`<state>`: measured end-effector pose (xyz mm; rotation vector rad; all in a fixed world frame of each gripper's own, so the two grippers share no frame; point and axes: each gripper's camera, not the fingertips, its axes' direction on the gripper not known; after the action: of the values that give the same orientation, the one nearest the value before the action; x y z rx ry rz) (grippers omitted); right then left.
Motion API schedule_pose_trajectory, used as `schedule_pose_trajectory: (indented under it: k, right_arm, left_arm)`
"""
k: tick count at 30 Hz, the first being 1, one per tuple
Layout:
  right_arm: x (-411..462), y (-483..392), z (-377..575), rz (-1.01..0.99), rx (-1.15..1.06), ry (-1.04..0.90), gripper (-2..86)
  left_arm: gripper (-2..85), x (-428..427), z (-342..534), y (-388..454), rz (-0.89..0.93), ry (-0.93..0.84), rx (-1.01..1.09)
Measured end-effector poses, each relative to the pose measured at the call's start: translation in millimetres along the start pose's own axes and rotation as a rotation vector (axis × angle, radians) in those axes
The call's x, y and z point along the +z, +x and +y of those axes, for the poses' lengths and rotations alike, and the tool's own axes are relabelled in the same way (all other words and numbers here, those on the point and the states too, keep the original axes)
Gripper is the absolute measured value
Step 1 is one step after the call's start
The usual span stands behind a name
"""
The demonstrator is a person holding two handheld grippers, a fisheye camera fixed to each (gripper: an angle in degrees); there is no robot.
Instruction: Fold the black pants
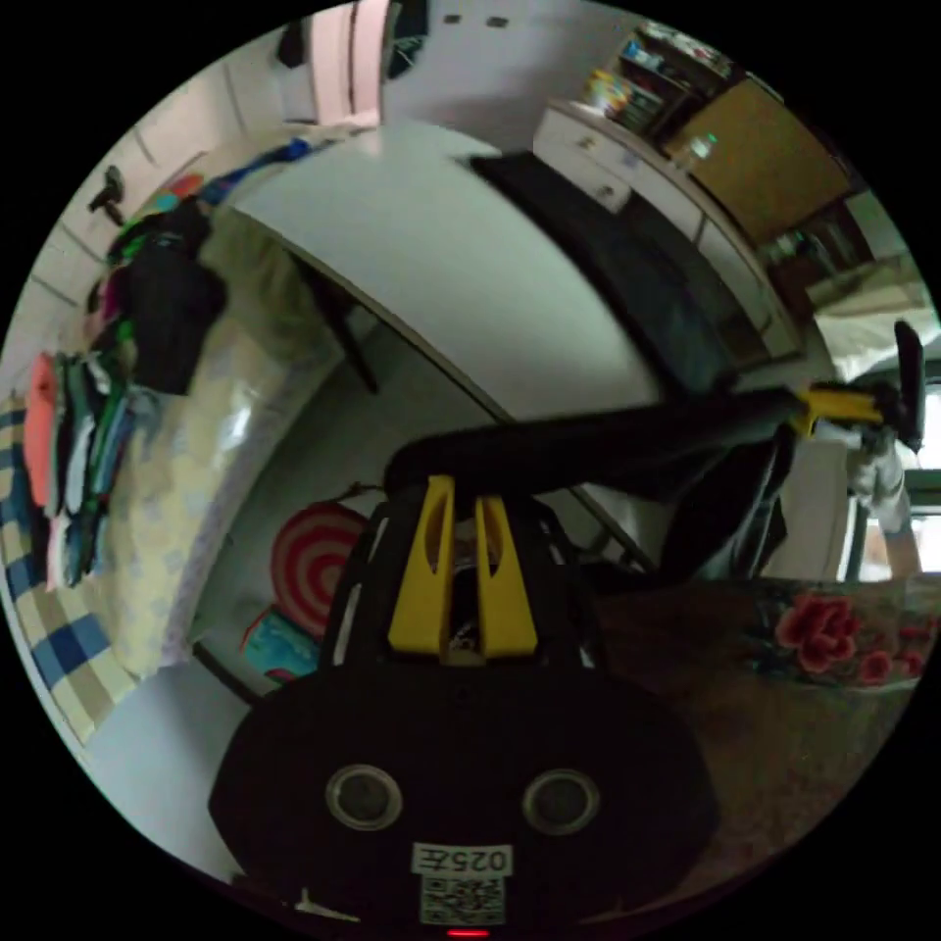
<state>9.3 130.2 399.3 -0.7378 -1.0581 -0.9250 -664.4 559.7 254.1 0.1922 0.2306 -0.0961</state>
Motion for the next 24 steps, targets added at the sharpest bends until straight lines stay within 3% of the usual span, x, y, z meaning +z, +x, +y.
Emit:
schedule_pose_trajectory:
  k: [4,7,9,11,15,18,24]
  right_arm:
    - [32.5,-5.4,7.4,-0.094,0.025,0.038,2.0]
    - [46.7,-2.2,18.8,-0.110,0.104,0.102,2.6]
    - [47.0,6.0,27.7,-0.058,0.206,0.153,3.3]
    - [49.1,14.6,33.1,0.007,0.299,0.157,3.9]
    - [79.4,48.1,45.7,0.076,0.540,0.093,5.3]
    - [88.8,60.7,67.4,0.060,0.734,0.098,6.6]
    - [68.1,11.4,111.7,0.174,1.083,0.188,8.7]
  left_arm:
    - [-0.9,-67.9,-34.5,11.8,-0.107,0.074,0.003]
    - [-0.9,-83.8,-89.4,59.0,-0.282,-0.019,0.182]
    - [-0.9,-62.4,-142.4,107.0,-0.455,-0.136,0.375]
    - [-0.7,-27.4,-186.6,139.7,-0.508,-0.190,0.503]
    - [1.0,99.7,-285.7,191.3,-0.481,-0.339,0.716]
    - [4.6,155.3,-341.0,187.7,-0.465,-0.448,0.735]
    - [5.5,95.6,-429.4,76.4,-0.170,-0.357,0.566]
